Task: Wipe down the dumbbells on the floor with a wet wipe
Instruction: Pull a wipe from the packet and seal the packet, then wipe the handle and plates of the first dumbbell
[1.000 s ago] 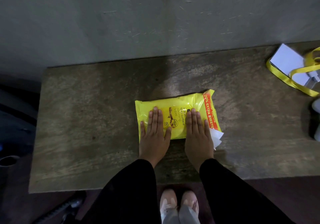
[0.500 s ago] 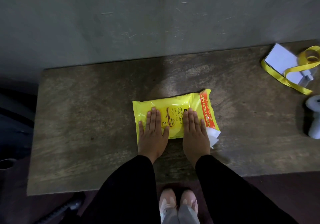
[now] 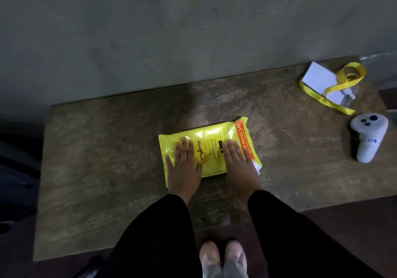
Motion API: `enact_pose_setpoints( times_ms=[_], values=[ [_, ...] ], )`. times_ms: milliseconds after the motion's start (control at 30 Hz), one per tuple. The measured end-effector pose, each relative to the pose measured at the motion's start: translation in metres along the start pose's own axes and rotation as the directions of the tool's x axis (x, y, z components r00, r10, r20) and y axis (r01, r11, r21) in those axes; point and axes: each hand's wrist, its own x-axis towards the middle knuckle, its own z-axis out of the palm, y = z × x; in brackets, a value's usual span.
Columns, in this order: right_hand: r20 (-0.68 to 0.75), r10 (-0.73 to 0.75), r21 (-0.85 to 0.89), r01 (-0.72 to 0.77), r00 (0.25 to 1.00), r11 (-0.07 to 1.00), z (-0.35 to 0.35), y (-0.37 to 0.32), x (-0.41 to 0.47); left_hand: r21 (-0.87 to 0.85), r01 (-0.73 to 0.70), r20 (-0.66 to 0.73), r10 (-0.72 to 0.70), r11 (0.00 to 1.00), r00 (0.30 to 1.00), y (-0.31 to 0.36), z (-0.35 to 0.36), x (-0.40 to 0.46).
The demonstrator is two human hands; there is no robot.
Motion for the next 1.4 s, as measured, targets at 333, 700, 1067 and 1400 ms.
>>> enact_pose_setpoints(
  times_ms=[333,700,1067,1400],
  values=[
    [-0.071,0.572,0.602,-0.422,0.817,0.678,-0.027,0.047,-0.08,-0.099,-0.225,-0.001,0.226,0.969,0.974,0.054,-0.055,-0.03],
    [0.033,0.848,0.786,-0.537,0.53,0.305,0.037,0.109,-0.244,-0.013,-0.525,0.029,0.525,0.851,0.85,0.173,0.011,-0.119],
    [0.211,0.901,0.768,-0.634,0.38,0.088,0.154,0.099,-0.432,-0.07,-0.65,0.212,0.648,0.756,0.731,0.226,0.136,-0.263],
    [0.445,0.862,0.8,-0.54,0.242,-0.262,0.257,0.072,-0.489,-0.048,-0.698,0.343,0.668,0.714,0.66,0.23,0.229,-0.301]
  ],
)
